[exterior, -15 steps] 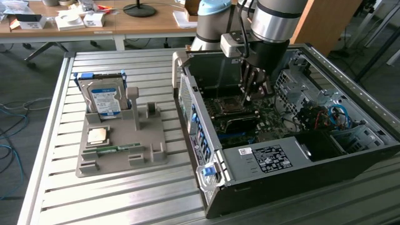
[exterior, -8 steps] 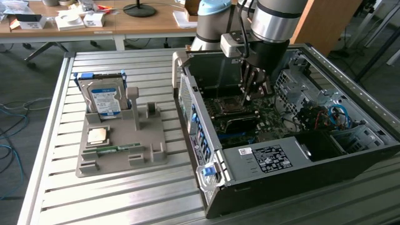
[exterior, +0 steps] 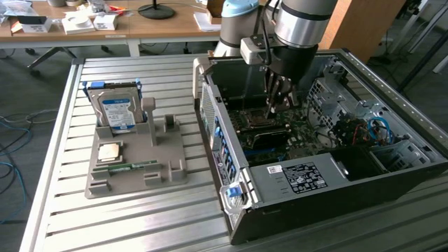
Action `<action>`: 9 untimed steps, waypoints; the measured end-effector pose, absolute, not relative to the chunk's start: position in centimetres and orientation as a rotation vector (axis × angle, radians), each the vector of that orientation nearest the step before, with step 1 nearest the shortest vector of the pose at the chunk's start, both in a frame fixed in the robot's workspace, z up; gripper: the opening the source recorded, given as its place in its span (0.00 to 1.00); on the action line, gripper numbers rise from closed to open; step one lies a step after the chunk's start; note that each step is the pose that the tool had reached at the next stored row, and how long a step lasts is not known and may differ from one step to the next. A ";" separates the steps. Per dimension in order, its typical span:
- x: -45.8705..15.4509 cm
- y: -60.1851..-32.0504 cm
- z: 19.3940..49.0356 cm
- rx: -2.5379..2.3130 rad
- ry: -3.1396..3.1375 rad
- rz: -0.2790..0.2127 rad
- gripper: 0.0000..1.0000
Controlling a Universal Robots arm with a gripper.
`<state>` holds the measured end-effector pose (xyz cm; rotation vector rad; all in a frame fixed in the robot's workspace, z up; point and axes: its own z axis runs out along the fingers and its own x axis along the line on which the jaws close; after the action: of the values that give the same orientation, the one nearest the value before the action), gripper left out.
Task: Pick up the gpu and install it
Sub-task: 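Press down on the gpu until it lock into place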
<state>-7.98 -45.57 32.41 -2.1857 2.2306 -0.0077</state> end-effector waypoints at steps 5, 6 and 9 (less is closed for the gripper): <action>-8.0 -45.6 32.4 -2.185 2.231 -0.008 0.11; -8.0 -45.6 32.3 -2.185 2.230 -0.007 0.11; -8.0 -45.6 31.9 -2.185 2.231 -0.007 0.11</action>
<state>-8.03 -45.56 31.93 -2.1852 2.2307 -0.0074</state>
